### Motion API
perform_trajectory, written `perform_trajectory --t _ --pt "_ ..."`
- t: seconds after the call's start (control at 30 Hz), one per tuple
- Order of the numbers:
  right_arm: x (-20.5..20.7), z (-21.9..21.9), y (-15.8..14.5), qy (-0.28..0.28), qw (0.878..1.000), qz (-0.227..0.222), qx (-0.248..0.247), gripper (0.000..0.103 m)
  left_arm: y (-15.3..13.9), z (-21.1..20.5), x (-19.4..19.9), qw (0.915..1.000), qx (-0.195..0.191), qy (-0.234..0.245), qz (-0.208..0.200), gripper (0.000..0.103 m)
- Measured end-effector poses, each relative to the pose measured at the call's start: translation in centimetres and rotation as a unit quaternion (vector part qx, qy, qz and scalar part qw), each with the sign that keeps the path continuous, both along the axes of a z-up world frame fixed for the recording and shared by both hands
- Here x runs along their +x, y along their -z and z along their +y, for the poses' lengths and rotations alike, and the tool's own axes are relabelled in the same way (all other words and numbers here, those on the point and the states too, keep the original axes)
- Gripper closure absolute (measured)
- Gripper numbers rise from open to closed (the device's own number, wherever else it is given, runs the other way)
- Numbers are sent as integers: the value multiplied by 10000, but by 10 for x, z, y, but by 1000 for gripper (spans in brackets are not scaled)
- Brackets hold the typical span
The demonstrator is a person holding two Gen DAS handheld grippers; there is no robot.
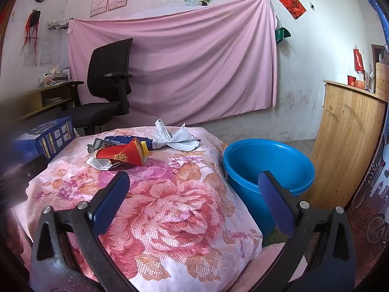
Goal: Collect trash
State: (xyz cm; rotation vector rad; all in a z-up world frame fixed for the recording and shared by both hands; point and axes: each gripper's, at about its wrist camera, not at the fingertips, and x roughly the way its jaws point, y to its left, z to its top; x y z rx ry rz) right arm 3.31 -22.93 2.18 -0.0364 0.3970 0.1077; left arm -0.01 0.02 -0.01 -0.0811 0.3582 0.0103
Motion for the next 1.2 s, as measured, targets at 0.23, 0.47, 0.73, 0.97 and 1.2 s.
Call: perform_trajectory --t 0.23,0.47,0.73,0.97,1.2 --pt "0 0 0 -14 10000 -5 2 0 -1 1 1 10000 26 -6 -4 2" --pt "1 1 1 -5 10000 -3 12 0 -1 -1 1 10000 31 -8 -11 2" --pt "1 1 0 -9 10000 -1 14 0 -1 0 -1 10000 24 16 -26 2" --pt "1 1 0 -4 10000 3 16 0 -1 -1 -1 10000 24 21 -20 2" --pt "1 1 0 -6 10000 5 18 0 -1 0 -1 10000 19 26 -17 2"
